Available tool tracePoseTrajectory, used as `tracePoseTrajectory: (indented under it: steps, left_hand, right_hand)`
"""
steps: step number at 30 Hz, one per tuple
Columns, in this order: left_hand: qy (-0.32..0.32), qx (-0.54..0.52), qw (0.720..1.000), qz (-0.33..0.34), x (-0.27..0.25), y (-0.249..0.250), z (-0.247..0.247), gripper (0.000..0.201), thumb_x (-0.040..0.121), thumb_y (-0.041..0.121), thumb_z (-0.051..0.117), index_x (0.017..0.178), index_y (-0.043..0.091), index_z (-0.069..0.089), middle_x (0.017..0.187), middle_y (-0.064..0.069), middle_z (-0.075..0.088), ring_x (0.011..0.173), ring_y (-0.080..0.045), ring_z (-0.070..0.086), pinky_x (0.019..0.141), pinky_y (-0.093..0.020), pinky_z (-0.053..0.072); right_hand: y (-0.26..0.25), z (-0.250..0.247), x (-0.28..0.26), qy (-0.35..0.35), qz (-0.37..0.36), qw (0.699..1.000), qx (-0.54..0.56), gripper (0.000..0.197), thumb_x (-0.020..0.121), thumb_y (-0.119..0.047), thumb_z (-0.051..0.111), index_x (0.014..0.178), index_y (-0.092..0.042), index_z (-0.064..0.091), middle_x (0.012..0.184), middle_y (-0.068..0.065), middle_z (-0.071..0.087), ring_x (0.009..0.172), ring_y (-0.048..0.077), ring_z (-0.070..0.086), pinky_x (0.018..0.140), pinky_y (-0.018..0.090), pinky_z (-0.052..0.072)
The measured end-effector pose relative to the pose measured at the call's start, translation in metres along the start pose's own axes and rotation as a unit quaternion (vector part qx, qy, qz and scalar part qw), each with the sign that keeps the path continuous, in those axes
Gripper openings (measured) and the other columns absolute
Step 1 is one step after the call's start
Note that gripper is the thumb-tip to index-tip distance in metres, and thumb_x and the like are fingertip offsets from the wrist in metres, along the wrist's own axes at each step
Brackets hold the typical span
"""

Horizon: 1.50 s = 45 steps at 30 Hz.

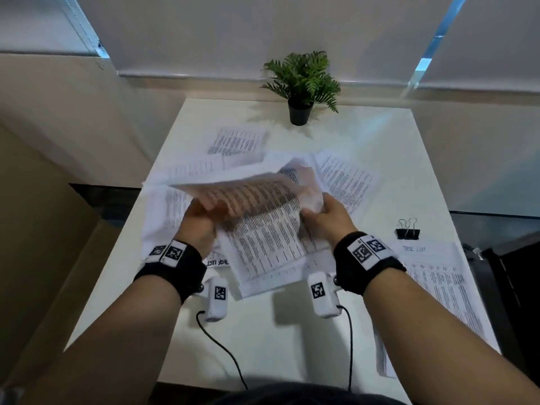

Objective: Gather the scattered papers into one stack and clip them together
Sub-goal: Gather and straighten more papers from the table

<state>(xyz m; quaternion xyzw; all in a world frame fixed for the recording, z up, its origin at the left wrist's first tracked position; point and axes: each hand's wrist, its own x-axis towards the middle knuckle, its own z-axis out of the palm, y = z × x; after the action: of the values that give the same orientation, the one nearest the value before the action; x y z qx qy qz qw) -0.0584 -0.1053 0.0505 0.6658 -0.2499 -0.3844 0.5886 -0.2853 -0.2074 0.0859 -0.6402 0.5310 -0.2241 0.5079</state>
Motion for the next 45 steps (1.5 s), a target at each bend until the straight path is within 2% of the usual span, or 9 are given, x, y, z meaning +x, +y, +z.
tracePoseTrajectory:
  steps: [3,7,13,20,24,29,36,40,45]
  left_hand:
    - [-0.019,0.056,0.994,-0.093,-0.004,-0.002,-0.013,0.047,0.101,0.021,0.049,0.143,0.002,0.040,0.146,-0.006,0.047,0.137,-0.022,0.041,0.104,-0.030,0.031]
    - [-0.022,0.079,0.985,-0.150,0.001,-0.014,-0.039,0.055,0.100,0.049,0.038,0.144,0.016,0.042,0.146,-0.004,0.048,0.134,-0.029,0.046,0.111,-0.047,0.036]
    - [0.131,0.322,0.932,-0.099,0.049,-0.028,-0.106,0.041,0.097,0.024,0.051,0.137,0.014,0.052,0.146,-0.012,0.046,0.127,-0.032,0.051,0.106,-0.037,0.039]
    - [0.140,0.391,0.881,-0.228,0.087,-0.055,-0.154,0.069,0.093,0.025,0.058,0.152,0.013,0.025,0.154,-0.019,0.030,0.133,-0.041,0.042,0.110,-0.045,0.038]
    - [0.126,0.365,0.904,-0.181,0.095,-0.057,-0.156,0.060,0.087,0.031,0.069,0.136,0.005,0.047,0.135,-0.017,0.057,0.120,-0.036,0.057,0.097,-0.039,0.046]
    - [0.196,0.418,0.887,-0.022,0.089,-0.034,-0.153,0.014,0.090,0.000,0.050,0.095,0.011,0.057,0.090,-0.018,0.064,0.082,-0.039,0.062,0.063,-0.037,0.048]
    - [0.354,0.259,0.897,0.058,0.072,0.029,-0.152,0.030,0.094,-0.003,0.044,0.119,0.011,0.053,0.107,0.001,0.057,0.091,-0.014,0.052,0.072,-0.021,0.042]
    - [0.231,0.232,0.945,-0.013,0.068,0.013,-0.138,0.023,0.094,0.006,0.051,0.116,0.007,0.057,0.110,-0.010,0.063,0.094,-0.024,0.057,0.076,-0.028,0.042]
    - [0.066,0.280,0.948,-0.137,0.052,-0.038,-0.092,0.032,0.094,0.019,0.051,0.122,0.006,0.061,0.114,-0.015,0.065,0.094,-0.029,0.060,0.085,-0.036,0.050]
  right_hand:
    - [0.020,0.018,0.003,-0.074,0.044,0.996,-0.024,0.046,0.084,-0.035,0.066,0.122,-0.012,0.053,0.118,0.002,0.061,0.109,0.021,0.057,0.102,0.044,0.045]
    - [0.018,0.044,0.009,-0.035,0.080,0.995,0.046,0.009,0.089,-0.023,0.063,0.090,-0.015,0.064,0.085,0.008,0.067,0.077,0.025,0.065,0.078,0.045,0.057]
    - [0.012,0.081,0.037,0.033,0.140,0.983,0.116,0.023,0.089,-0.028,0.063,0.101,-0.008,0.061,0.076,0.004,0.064,0.062,0.016,0.062,0.052,0.023,0.053]
    - [0.046,0.122,0.062,0.012,0.165,0.984,-0.070,0.026,0.089,-0.030,0.061,0.101,-0.007,0.062,0.092,0.011,0.069,0.081,0.028,0.069,0.073,0.040,0.059]
    - [0.061,0.131,0.066,0.019,0.124,0.972,-0.198,0.023,0.087,-0.029,0.061,0.098,-0.009,0.063,0.098,0.011,0.065,0.078,0.025,0.066,0.069,0.033,0.057]
    - [0.061,0.126,0.068,0.080,0.150,0.975,-0.141,0.015,0.091,-0.020,0.055,0.103,-0.015,0.060,0.090,0.006,0.068,0.081,0.026,0.065,0.076,0.040,0.057]
    - [0.063,0.110,0.065,0.130,0.143,0.976,-0.096,0.014,0.089,-0.017,0.054,0.099,-0.009,0.061,0.087,0.014,0.067,0.082,0.032,0.065,0.074,0.042,0.057]
    - [0.060,0.107,0.056,0.092,0.192,0.977,0.033,0.022,0.087,-0.031,0.061,0.097,-0.012,0.060,0.089,0.013,0.069,0.081,0.030,0.068,0.073,0.050,0.059]
    - [0.049,0.101,0.053,0.017,0.228,0.965,0.126,0.057,0.091,-0.059,0.044,0.121,-0.012,0.057,0.115,0.009,0.062,0.097,0.024,0.059,0.084,0.038,0.050]
